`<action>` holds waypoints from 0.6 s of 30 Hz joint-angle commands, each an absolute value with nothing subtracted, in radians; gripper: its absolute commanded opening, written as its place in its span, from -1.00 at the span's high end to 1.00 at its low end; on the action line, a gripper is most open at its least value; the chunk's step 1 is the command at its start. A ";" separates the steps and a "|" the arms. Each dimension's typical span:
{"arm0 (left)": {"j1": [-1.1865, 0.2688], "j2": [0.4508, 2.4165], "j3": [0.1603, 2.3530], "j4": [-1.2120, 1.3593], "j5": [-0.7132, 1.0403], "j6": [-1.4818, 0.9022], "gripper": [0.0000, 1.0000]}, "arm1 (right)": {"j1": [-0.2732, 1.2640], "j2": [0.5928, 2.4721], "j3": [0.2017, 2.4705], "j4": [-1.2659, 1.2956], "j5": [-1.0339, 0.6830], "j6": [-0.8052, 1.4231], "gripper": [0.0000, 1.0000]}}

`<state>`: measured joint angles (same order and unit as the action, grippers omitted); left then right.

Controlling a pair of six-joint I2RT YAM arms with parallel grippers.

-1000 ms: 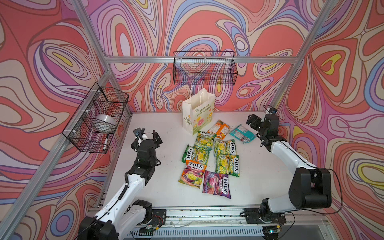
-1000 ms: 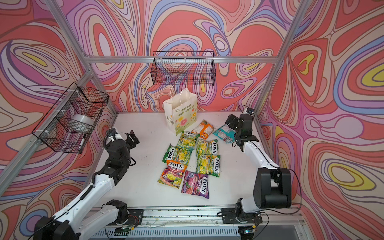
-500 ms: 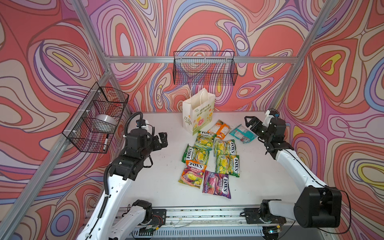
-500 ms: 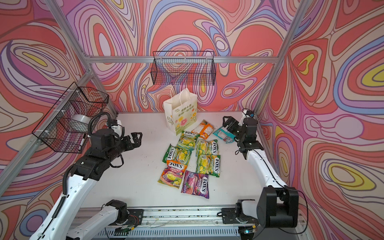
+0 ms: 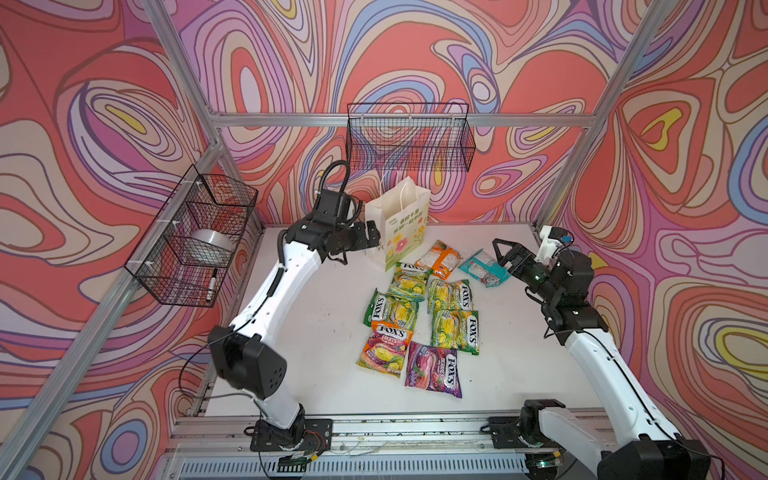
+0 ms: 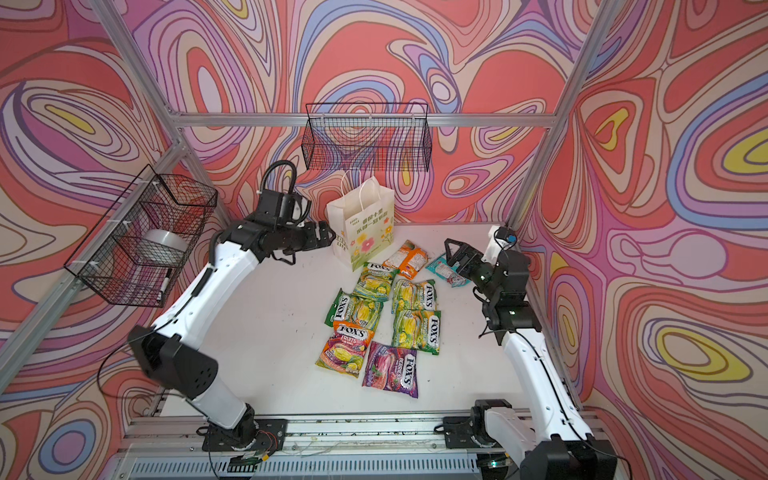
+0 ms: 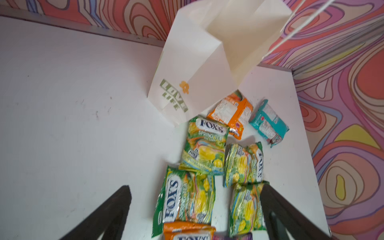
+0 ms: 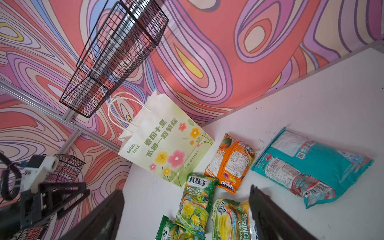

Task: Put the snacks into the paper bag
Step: 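Raise the left gripper toward the paper bag while the right nears the snacks, then grasp the white paper bag's rim with the left gripper and pull it nearer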

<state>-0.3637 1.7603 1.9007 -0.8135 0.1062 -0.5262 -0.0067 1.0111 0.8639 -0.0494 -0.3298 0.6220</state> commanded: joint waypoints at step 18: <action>-0.451 2.224 2.511 -1.011 -0.284 -0.840 -0.65 | 0.012 0.892 0.830 -0.173 -0.365 0.604 -0.97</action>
<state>-0.4465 2.1983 2.4752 -0.9775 -0.1978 -0.7971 0.0067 0.9108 0.8455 -0.1570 -0.3454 0.6044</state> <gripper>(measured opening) 0.842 0.984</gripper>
